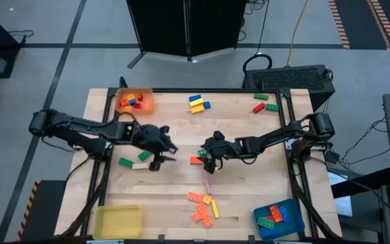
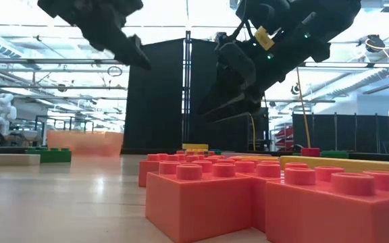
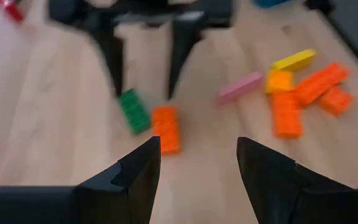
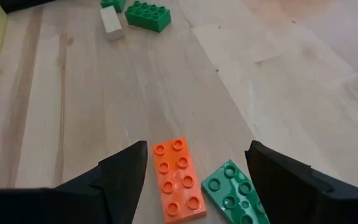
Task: Sort blocks by size
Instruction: Put the yellow 4 stud game piece into the orange bin
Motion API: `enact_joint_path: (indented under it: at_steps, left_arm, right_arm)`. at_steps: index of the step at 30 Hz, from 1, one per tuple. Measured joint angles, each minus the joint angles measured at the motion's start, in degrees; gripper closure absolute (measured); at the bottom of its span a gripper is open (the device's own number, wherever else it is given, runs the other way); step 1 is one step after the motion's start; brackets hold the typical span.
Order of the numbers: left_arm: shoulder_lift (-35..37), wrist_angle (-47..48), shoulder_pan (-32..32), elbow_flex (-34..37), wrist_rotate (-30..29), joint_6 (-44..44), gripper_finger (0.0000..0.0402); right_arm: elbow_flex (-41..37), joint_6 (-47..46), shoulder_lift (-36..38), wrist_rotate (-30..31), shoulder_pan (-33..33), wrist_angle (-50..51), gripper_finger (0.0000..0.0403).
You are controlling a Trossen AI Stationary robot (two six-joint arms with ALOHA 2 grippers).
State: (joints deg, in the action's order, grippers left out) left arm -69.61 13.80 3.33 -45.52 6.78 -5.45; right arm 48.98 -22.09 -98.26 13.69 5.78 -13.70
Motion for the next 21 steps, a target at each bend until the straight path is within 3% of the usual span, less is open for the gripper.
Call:
enact_joint_path:
  at_steps: [9,16,21]
  left_arm:
    - [-2.3,-3.1,7.6,0.0,-1.1,-1.7,0.0189]
    - [-14.5,-14.3,12.1,0.1,-1.0,-8.7,0.0189]
    - [-20.8,-23.1,12.3,0.1,-2.6,-8.9,0.0189]
  right_arm:
    - [0.0,-2.5,0.0,0.1,2.7,-3.3,0.0135]
    - [0.0,-2.8,0.0,0.0,5.8,-2.1,0.0135]
    - [0.0,-7.1,0.0,-2.5,8.8,4.0,0.0135]
